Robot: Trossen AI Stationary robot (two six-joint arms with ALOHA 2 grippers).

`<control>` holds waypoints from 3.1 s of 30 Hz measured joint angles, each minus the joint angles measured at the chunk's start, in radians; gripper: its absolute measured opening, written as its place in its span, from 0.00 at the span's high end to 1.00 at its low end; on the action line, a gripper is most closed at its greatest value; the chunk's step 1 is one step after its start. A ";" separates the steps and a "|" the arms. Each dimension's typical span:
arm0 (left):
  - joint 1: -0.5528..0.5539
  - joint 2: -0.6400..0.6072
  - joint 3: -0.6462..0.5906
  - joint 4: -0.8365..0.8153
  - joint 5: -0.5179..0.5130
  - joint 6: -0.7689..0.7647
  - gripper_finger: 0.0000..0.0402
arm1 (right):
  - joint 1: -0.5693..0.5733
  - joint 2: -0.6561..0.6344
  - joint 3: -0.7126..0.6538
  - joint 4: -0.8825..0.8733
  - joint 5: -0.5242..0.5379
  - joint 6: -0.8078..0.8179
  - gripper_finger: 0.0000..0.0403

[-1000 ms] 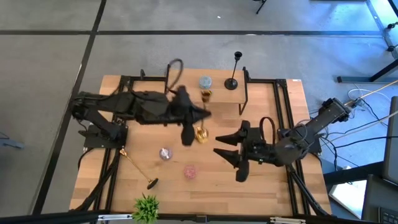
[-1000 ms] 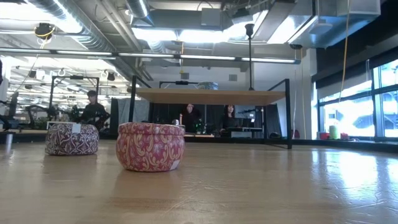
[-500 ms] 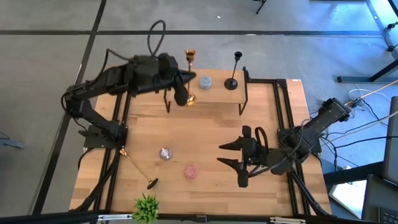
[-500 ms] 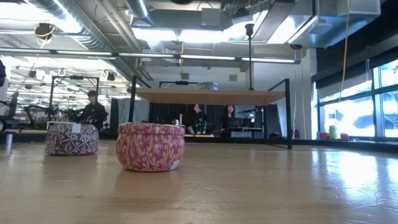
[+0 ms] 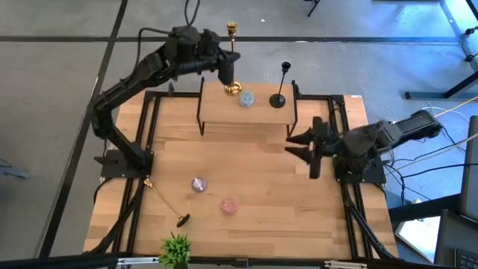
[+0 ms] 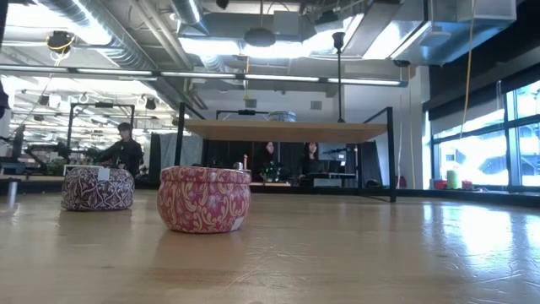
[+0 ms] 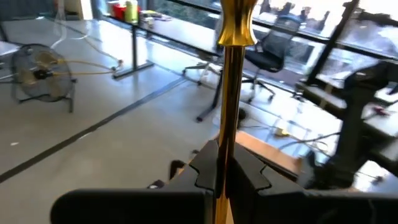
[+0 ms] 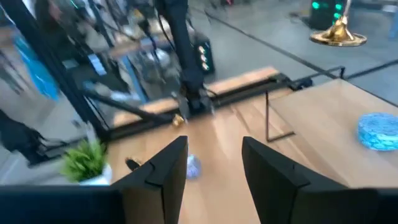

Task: Pick & Place candle stick holders
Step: Put the right gold candle holder on the shelf

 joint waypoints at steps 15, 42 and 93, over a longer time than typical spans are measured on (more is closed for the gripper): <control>0.101 0.115 -0.098 0.158 -0.200 -0.014 0.97 | -0.132 -0.262 -0.235 0.188 -0.123 -0.064 0.61; 0.160 -0.175 -0.831 0.711 -0.329 -0.024 0.97 | -0.201 -0.272 -0.235 0.213 -0.109 -0.065 0.61; 0.164 -0.119 -0.831 0.707 -0.333 0.033 0.98 | -0.206 -0.206 -0.235 0.246 -0.102 -0.017 0.61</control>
